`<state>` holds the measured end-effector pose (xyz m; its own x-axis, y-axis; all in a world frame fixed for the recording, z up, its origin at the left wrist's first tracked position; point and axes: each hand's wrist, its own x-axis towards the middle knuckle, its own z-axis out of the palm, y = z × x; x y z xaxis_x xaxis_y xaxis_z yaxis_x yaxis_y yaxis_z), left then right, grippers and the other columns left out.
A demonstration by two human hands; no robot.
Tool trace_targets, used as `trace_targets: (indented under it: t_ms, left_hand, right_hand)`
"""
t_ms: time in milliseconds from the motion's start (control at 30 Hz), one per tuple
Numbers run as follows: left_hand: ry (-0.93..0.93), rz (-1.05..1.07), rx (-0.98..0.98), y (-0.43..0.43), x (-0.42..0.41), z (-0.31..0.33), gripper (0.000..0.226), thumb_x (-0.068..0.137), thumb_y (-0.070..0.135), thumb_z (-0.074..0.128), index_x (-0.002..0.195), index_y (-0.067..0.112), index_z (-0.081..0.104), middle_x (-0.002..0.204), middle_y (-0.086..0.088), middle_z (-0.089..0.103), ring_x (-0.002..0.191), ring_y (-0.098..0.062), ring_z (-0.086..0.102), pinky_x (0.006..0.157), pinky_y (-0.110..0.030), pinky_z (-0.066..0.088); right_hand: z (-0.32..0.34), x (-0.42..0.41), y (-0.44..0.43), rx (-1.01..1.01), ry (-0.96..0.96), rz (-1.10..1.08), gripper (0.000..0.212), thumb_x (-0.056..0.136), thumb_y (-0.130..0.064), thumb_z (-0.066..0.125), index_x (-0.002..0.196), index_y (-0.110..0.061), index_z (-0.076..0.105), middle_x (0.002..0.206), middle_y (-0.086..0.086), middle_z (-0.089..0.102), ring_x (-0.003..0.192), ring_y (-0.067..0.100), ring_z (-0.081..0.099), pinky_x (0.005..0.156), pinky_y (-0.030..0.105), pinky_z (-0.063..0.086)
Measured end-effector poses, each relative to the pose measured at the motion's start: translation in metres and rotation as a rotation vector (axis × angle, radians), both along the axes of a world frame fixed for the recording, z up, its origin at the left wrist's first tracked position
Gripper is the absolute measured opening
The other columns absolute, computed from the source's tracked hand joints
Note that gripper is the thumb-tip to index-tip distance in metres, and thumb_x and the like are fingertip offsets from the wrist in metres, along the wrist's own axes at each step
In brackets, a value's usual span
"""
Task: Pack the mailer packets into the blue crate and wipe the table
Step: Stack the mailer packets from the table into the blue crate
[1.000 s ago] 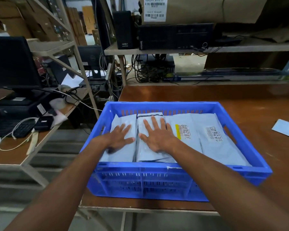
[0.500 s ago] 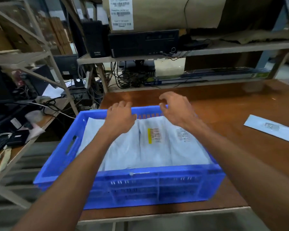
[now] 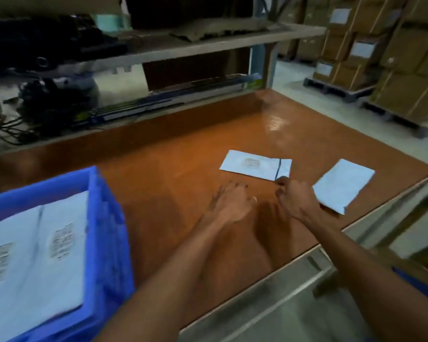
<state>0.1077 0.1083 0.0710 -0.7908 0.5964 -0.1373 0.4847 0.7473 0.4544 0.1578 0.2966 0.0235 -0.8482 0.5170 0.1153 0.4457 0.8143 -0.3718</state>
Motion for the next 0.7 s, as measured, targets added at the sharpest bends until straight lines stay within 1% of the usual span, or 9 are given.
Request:
trace_targets:
  t_ms: [67,133,200,267,400,467,567,633,700]
  left_hand:
    - [-0.006,-0.040,-0.035,0.050,-0.015,-0.029,0.060,0.095,0.050,0.051,0.141,0.013,0.046,0.148,-0.011,0.044,0.135,-0.035,0.041,0.111,-0.050,0.036]
    - [0.003,-0.045,-0.082,0.095,-0.033,-0.051,0.066,0.095,0.052,0.049,0.149,0.017,0.034,0.158,-0.010,0.029,0.143,-0.036,0.027,0.116,-0.053,0.027]
    - [0.037,-0.028,-0.119,0.135,-0.047,-0.068,0.070,0.097,0.052,0.045,0.155,0.022,0.020,0.164,-0.006,0.012,0.149,-0.035,0.009,0.117,-0.055,0.017]
    - [0.064,-0.008,-0.128,0.167,-0.059,-0.077,0.071,0.098,0.054,0.039,0.157,0.025,0.011,0.165,-0.004,0.001,0.151,-0.035,-0.001,0.118,-0.055,0.010]
    - [0.016,0.003,-0.206,0.202,-0.078,-0.102,0.074,0.099,0.058,0.031,0.157,0.029,-0.005,0.165,-0.002,-0.011,0.150,-0.038,-0.010,0.118,-0.059,0.003]
    - [0.024,-0.028,-0.247,0.199,-0.084,-0.111,0.071,0.099,0.057,0.028,0.155,0.035,-0.010,0.164,0.002,-0.014,0.150,-0.037,-0.013,0.118,-0.060,0.001]
    - [0.081,-0.077,-0.255,0.183,-0.089,-0.115,0.064,0.099,0.050,0.028,0.154,0.043,-0.002,0.165,0.006,-0.004,0.151,-0.034,-0.005,0.117,-0.061,0.008]
    - [0.111,-0.118,-0.230,0.162,-0.087,-0.111,0.058,0.098,0.040,0.034,0.152,0.045,0.011,0.163,0.006,0.008,0.150,-0.031,0.005,0.114,-0.063,0.015]
    - [0.107,-0.131,-0.201,0.133,-0.082,-0.105,0.053,0.097,0.028,0.038,0.146,0.044,0.025,0.159,0.007,0.018,0.147,-0.026,0.015,0.113,-0.064,0.018]
  right_hand:
    - [-0.008,0.012,0.048,0.098,-0.003,-0.077,0.030,0.089,-0.025,0.055,0.117,-0.018,0.065,0.111,0.014,0.069,0.103,0.038,0.062,0.087,0.041,0.046]
    - [-0.016,0.019,0.092,0.165,-0.014,-0.135,0.029,0.089,-0.027,0.054,0.114,-0.018,0.065,0.110,0.012,0.069,0.104,0.037,0.059,0.089,0.044,0.046]
    - [-0.027,0.023,0.128,0.174,-0.064,-0.189,0.035,0.091,-0.034,0.049,0.121,-0.018,0.060,0.122,0.010,0.064,0.113,0.038,0.054,0.093,0.048,0.044]
    - [-0.044,0.022,0.153,0.140,-0.164,-0.220,0.047,0.094,-0.045,0.041,0.134,-0.020,0.049,0.139,0.008,0.051,0.124,0.040,0.045,0.098,0.051,0.039]
    - [-0.073,0.008,0.171,0.077,-0.199,-0.165,0.057,0.097,-0.052,0.029,0.146,-0.023,0.034,0.154,0.007,0.033,0.137,0.039,0.032,0.110,0.054,0.032]
    - [-0.076,-0.003,0.169,0.048,-0.237,-0.089,0.060,0.099,-0.055,0.025,0.151,-0.025,0.027,0.161,0.005,0.022,0.144,0.038,0.021,0.117,0.054,0.023]
    - [-0.079,-0.008,0.160,0.055,-0.248,-0.008,0.062,0.099,-0.058,0.020,0.154,-0.029,0.020,0.164,-0.001,0.013,0.149,0.032,0.010,0.120,0.051,0.012]
    - [-0.079,-0.004,0.149,0.059,-0.225,0.052,0.064,0.100,-0.058,0.018,0.156,-0.028,0.015,0.164,-0.002,0.011,0.150,0.029,0.008,0.121,0.048,0.011]
    - [-0.075,0.000,0.132,0.056,-0.233,0.155,0.065,0.100,-0.057,0.017,0.157,-0.028,0.009,0.165,-0.003,0.010,0.151,0.026,0.006,0.122,0.045,0.009]
